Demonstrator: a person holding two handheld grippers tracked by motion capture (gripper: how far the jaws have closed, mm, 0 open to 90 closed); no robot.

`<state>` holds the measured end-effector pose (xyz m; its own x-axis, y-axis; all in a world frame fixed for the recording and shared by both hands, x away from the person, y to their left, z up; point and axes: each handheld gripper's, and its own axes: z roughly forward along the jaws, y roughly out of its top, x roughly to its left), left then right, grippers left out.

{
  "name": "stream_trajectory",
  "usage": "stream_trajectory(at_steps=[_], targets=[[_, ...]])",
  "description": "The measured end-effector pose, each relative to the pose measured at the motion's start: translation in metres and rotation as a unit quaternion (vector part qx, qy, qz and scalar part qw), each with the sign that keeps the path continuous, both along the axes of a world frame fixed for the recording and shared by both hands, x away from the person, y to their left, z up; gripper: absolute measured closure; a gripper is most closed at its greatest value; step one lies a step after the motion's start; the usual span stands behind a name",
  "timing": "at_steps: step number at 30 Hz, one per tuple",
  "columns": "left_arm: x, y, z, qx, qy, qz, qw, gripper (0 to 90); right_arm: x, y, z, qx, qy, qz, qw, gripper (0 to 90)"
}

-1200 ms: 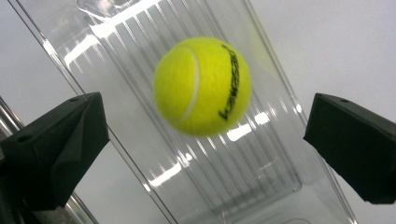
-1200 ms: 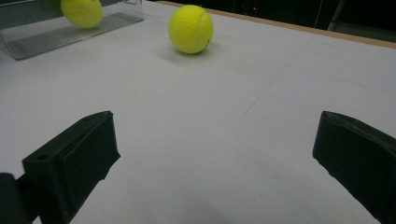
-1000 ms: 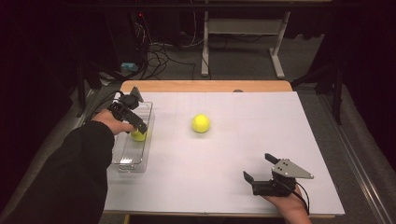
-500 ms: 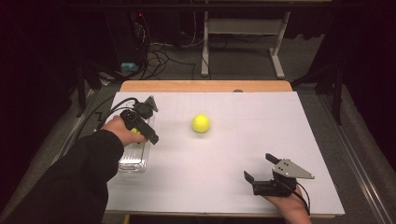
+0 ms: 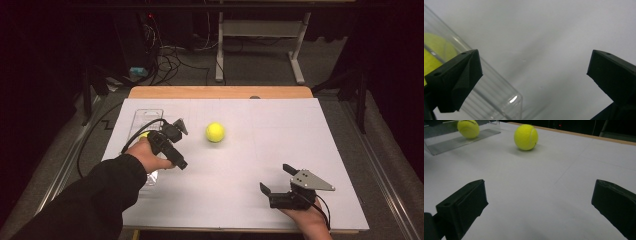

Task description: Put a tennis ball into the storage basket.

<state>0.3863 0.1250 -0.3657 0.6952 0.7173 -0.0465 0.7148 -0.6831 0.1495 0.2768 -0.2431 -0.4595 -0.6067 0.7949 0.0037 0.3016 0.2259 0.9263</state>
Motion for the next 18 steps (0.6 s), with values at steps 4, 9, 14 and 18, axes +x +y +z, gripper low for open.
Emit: stream_trajectory(at_steps=[4, 9, 14, 18], targets=[[-0.006, -0.006, -0.004, -0.005, 0.005, -0.011, 0.9999, 0.6, 0.002, 0.005, 0.001, 0.002, -0.006, 0.000, 1.0000, 0.1], [-0.012, -0.007, -0.010, -0.008, 0.008, -0.019, 0.9998, 0.6, 0.009, 0.013, 0.001, -0.006, -0.004, -0.005, 1.0000, 0.1], [-0.016, -0.007, -0.014, -0.010, 0.008, -0.020, 0.9997, 0.6, 0.024, 0.029, 0.004, -0.016, -0.004, -0.004, 0.9999, 0.1], [-0.019, -0.010, -0.015, -0.010, 0.010, -0.029, 0.9995, 0.5, 0.050, 0.051, 0.006, -0.023, -0.005, -0.001, 0.9997, 0.1]])
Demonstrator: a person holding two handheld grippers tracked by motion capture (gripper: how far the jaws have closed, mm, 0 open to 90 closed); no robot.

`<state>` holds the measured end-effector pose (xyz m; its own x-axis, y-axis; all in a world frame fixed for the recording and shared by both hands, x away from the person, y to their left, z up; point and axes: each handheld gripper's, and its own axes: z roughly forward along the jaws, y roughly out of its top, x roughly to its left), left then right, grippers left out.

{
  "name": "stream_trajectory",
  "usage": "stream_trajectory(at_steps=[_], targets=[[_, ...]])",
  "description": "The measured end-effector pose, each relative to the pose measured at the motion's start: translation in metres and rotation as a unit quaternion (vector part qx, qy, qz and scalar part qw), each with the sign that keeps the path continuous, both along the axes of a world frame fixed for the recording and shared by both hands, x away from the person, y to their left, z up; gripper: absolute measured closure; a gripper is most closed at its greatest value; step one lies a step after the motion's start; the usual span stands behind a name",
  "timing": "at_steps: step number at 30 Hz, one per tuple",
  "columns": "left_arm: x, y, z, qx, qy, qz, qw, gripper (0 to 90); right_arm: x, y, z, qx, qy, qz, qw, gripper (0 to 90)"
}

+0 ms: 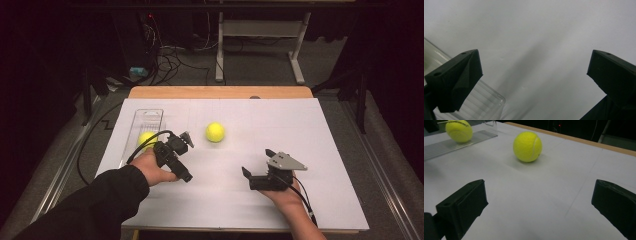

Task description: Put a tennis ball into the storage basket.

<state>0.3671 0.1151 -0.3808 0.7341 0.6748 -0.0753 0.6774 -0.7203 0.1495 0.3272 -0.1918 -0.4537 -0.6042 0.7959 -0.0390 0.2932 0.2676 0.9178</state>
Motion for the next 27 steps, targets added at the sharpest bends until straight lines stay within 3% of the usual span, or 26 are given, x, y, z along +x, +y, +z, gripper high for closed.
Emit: stream_trajectory(at_steps=[2, 4, 7, 8, 9, 13, 17, 21, 22, 27], targets=[[0.000, 0.000, 0.000, 0.001, -0.001, 0.001, 1.0000, 0.5, 0.004, 0.003, 0.000, 0.002, 0.000, 0.000, 1.0000, 0.1], [0.000, 0.000, -0.001, 0.004, -0.002, 0.002, 1.0000, 0.5, 0.021, 0.017, 0.000, 0.000, -0.001, -0.001, 1.0000, 0.3], [-0.002, -0.001, -0.002, 0.006, -0.003, 0.001, 1.0000, 0.5, 0.032, 0.027, -0.002, -0.004, 0.001, 0.001, 1.0000, 0.6], [-0.004, -0.001, -0.003, 0.001, -0.003, 0.000, 1.0000, 0.5, 0.043, 0.037, -0.003, 0.001, 0.008, 0.001, 1.0000, 1.0], [-0.005, -0.002, -0.003, 0.001, 0.001, -0.004, 1.0000, 0.5, 0.043, 0.037, -0.003, 0.001, 0.008, 0.001, 1.0000, 1.0], [-0.006, -0.003, -0.003, 0.003, 0.002, -0.005, 1.0000, 0.5, 0.069, 0.061, -0.009, -0.004, 0.024, 0.000, 0.9997, 2.0], [-0.005, -0.004, -0.002, 0.002, 0.003, -0.006, 1.0000, 0.5, 0.081, 0.072, -0.009, -0.011, 0.028, 0.001, 0.9996, 2.7], [-0.003, -0.007, -0.003, 0.002, 0.005, -0.009, 0.9999, 0.5, 0.096, 0.085, -0.011, -0.017, 0.041, -0.005, 0.9990, 4.7], [-0.003, -0.008, -0.002, 0.000, 0.003, -0.010, 0.9999, 0.5, 0.105, 0.092, -0.014, -0.017, 0.054, -0.006, 0.9984, 5.3], [-0.003, -0.009, 0.000, -0.004, 0.004, -0.013, 0.9999, 0.5, 0.117, 0.104, -0.015, -0.020, 0.065, -0.004, 0.9977, 8.6]])
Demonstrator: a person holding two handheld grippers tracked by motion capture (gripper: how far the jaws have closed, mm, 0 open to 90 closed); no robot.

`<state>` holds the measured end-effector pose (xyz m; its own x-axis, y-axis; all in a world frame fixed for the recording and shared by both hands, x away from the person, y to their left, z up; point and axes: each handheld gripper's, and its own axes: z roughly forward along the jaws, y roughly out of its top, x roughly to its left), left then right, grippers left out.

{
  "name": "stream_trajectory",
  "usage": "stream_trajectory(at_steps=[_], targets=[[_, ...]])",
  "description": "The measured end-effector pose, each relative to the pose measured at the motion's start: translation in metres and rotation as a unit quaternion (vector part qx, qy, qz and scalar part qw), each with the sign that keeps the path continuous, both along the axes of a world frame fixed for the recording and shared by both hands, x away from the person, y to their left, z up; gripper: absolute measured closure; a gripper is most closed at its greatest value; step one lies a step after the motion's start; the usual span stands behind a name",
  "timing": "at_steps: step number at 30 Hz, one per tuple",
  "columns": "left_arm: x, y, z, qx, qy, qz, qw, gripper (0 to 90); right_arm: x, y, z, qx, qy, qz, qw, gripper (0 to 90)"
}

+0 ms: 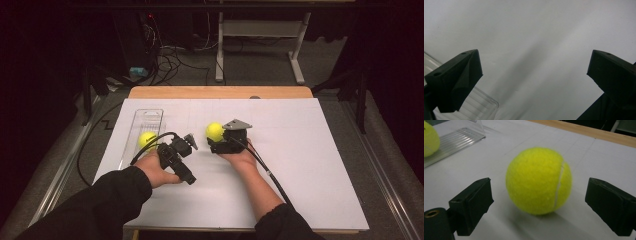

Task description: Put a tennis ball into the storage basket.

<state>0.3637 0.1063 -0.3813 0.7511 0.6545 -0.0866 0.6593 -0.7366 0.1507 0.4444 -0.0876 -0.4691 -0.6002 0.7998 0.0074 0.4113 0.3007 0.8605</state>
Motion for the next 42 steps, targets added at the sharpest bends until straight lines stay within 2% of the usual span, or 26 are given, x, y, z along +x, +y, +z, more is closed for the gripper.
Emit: stream_trajectory(at_steps=[6, 8, 9, 15, 17, 19, 20, 21, 23, 25, 28, 29, 30, 31, 32, 33, 34, 39, 42], targets=[[0.001, 0.002, 0.001, -0.005, 0.003, 0.000, 1.0000, 0.5, 0.014, 0.014, 0.000, -0.029, 0.021, 0.000, 0.9994, 15.4], [0.002, 0.003, 0.001, -0.005, 0.003, 0.000, 1.0000, 0.5, 0.017, 0.015, 0.000, -0.029, 0.031, -0.006, 0.9991, 19.9], [0.002, 0.003, 0.002, -0.006, 0.002, 0.002, 1.0000, 0.5, 0.019, 0.016, -0.001, -0.037, 0.042, -0.007, 0.9984, 26.4], [0.002, 0.004, 0.002, -0.011, -0.001, 0.003, 0.9999, 0.6, 0.017, 0.015, 0.001, -0.040, 0.044, -0.014, 0.9982, 27.8], [0.002, 0.004, 0.003, -0.011, 0.001, 0.003, 0.9999, 0.6, 0.007, 0.011, 0.005, -0.037, 0.032, -0.008, 0.9988, 27.9], [0.002, 0.004, 0.003, -0.011, 0.001, 0.003, 0.9999, 0.6, 0.004, 0.010, 0.006, -0.036, 0.029, -0.007, 0.9989, 27.9], [0.002, 0.003, 0.003, -0.009, 0.001, 0.003, 1.0000, 0.6, -0.006, 0.004, 0.008, -0.032, 0.019, -0.003, 0.9993, 27.9], [0.002, 0.003, 0.003, -0.009, 0.001, 0.003, 1.0000, 0.6, -0.006, 0.004, 0.008, -0.032, 0.019, -0.003, 0.9993, 27.9], [0.002, 0.003, 0.004, -0.008, -0.001, 0.002, 1.0000, 0.6, -0.015, -0.002, 0.010, -0.027, 0.012, 0.002, 0.9996, 27.9], [0.002, 0.003, 0.005, -0.012, -0.003, 0.004, 0.9999, 0.6, -0.032, -0.009, 0.013, -0.028, 0.001, 0.012, 0.9995, 27.9], [0.001, 0.002, 0.007, -0.013, -0.004, 0.006, 0.9999, 0.6, -0.042, -0.013, 0.015, -0.024, -0.003, 0.016, 0.9996, 27.9], [0.001, 0.002, 0.009, -0.013, -0.003, 0.007, 0.9999, 0.6, -0.052, -0.017, 0.017, -0.020, -0.010, 0.023, 0.9995, 27.9], [0.001, 0.002, 0.009, -0.013, -0.003, 0.007, 0.9999, 0.6, -0.052, -0.017, 0.017, -0.020, -0.010, 0.023, 0.9995, 27.9], [0.001, 0.002, 0.010, -0.015, -0.006, 0.010, 0.9998, 0.6, -0.064, -0.021, 0.019, -0.017, -0.018, 0.027, 0.9993, 27.9], [0.001, 0.002, 0.010, -0.015, -0.006, 0.010, 0.9998, 0.6, -0.064, -0.021, 0.019, -0.017, -0.018, 0.027, 0.9993, 27.9], [0.001, 0.002, 0.011, -0.015, -0.006, 0.010, 0.9998, 0.6, -0.075, -0.026, 0.020, -0.011, -0.022, 0.031, 0.9992, 27.9], [0.001, 0.001, 0.012, -0.014, -0.008, 0.011, 0.9998, 0.6, -0.075, -0.026, 0.020, -0.011, -0.022, 0.031, 0.9992, 27.9], [0.002, 0.000, 0.016, -0.016, -0.010, 0.011, 0.9998, 0.6, -0.104, -0.039, 0.017, -0.005, -0.031, 0.038, 0.9988, 27.9], [0.001, -0.001, 0.019, -0.018, -0.012, 0.012, 0.9997, 0.6, -0.113, -0.042, 0.016, 0.000, -0.031, 0.039, 0.9988, 27.9]])
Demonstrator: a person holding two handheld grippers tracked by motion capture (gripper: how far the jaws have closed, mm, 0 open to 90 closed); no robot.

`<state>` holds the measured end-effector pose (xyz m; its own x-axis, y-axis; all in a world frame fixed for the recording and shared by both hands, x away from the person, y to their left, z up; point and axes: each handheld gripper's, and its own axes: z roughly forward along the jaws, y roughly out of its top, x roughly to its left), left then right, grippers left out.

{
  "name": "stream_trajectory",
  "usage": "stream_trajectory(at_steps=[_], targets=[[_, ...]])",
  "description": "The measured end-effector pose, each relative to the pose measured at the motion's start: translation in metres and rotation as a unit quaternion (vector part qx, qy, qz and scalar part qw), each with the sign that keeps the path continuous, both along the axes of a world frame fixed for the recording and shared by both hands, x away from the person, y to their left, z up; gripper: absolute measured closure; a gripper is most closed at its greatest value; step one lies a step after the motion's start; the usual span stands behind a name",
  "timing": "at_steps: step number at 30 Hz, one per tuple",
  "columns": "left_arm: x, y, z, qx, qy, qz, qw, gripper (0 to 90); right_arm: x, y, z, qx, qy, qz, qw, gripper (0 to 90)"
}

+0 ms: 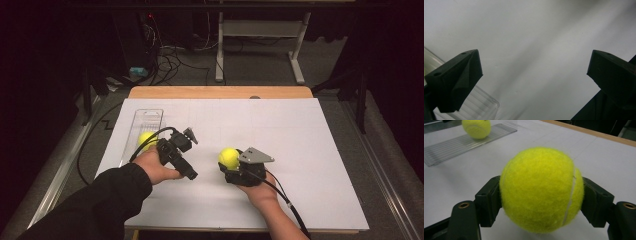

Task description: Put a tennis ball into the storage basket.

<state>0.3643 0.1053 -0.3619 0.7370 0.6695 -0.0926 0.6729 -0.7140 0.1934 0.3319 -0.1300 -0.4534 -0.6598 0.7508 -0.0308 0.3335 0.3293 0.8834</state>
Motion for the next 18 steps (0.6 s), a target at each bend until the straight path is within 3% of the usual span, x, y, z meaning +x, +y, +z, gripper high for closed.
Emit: stream_trajectory(at_steps=[9, 18], targets=[[0.000, -0.002, 0.007, 0.003, -0.008, 0.003, 1.0000, 0.6, -0.033, -0.013, -0.005, 0.018, -0.011, 0.011, 0.9997, 27.9], [-0.003, -0.008, 0.020, 0.000, -0.012, -0.006, 0.9999, 0.6, -0.046, -0.001, -0.009, 0.015, -0.020, 0.045, 0.9987, 27.9]])
